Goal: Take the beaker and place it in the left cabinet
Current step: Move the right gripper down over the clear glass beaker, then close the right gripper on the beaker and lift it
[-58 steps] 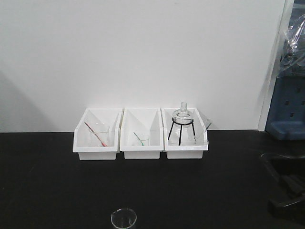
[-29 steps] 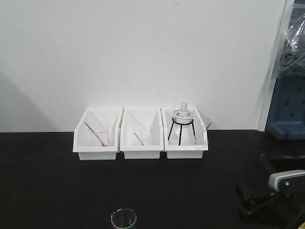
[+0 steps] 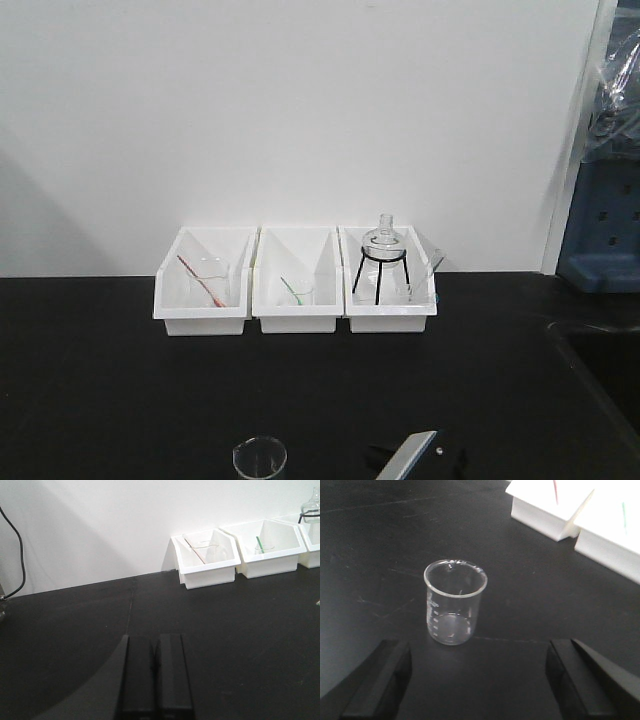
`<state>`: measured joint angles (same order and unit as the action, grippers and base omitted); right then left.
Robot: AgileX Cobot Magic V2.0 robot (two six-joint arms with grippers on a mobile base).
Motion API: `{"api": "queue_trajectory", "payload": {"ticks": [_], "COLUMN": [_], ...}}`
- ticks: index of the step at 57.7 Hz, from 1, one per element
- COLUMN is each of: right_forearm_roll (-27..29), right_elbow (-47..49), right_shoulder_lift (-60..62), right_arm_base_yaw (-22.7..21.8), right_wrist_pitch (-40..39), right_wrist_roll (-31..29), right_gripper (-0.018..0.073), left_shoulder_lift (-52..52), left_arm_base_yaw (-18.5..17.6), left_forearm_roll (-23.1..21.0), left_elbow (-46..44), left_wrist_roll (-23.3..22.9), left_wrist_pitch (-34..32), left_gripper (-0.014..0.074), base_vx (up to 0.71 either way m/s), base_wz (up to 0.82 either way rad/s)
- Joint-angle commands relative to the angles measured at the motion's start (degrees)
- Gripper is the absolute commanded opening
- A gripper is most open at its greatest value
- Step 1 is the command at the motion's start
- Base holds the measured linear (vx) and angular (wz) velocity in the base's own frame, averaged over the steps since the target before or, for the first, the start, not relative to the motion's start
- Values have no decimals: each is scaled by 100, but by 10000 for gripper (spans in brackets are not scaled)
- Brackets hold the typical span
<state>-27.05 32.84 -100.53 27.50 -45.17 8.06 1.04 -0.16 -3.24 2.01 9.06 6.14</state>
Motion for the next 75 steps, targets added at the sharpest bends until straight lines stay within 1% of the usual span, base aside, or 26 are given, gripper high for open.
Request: {"api": "queue_trajectory", "payload": {"ticks": [1,10,21,31,38,48,54,58,64,69,75], "right_forearm_roll": [454,459,558,562,543,503,509,509,503,503,491], "right_elbow": [318,787,1510,2086,2401,2897,3065,3073,3073,3073,3073], "right_shoulder_lift": [-63,-523,-1042,-1483,-1741,-2077,-2188,-2211,-2215,-2215,-2151], "right_arm_base_yaw": [209,516,675,704,722,728,728,728,728,728,728], "right_wrist_pitch": [-373,-335,-309,-156,-113,-42,95,104,109,109,109], "right_wrist_roll": [-58,-19,244,331,626,639,655,798,902,902,1041], "right_gripper": [606,606,603,598,594,592,592,587,552,491,369], "left_shoulder_lift": [66,66,66,66,66,66,66,66,66,66,66], "left_arm_base_yaw": [-31,-31,-31,-31,-31,-31,-31,-31,-31,-31,-31], "left_forearm_roll": [-27,-27,-27,-27,-27,-27,-27,-27,-27,-27,-27], "left_elbow": [-98,-98,-98,-98,-98,-98,-98,-98,-98,-98,-98], "left_wrist_roll": [-14,-14,-14,-14,-14,-14,-14,-14,-14,-14,-14], "left_wrist_pitch": [-467,-467,-467,-467,-467,-467,-467,-467,-467,-467,-467], "left_gripper": [-6,-6,-6,-6,-6,-6,-6,-6,-6,-6,-6], "base_vx": [0,0,0,0,0,0,0,0,0,0,0], "base_wz": [0,0,0,0,0,0,0,0,0,0,0]}}
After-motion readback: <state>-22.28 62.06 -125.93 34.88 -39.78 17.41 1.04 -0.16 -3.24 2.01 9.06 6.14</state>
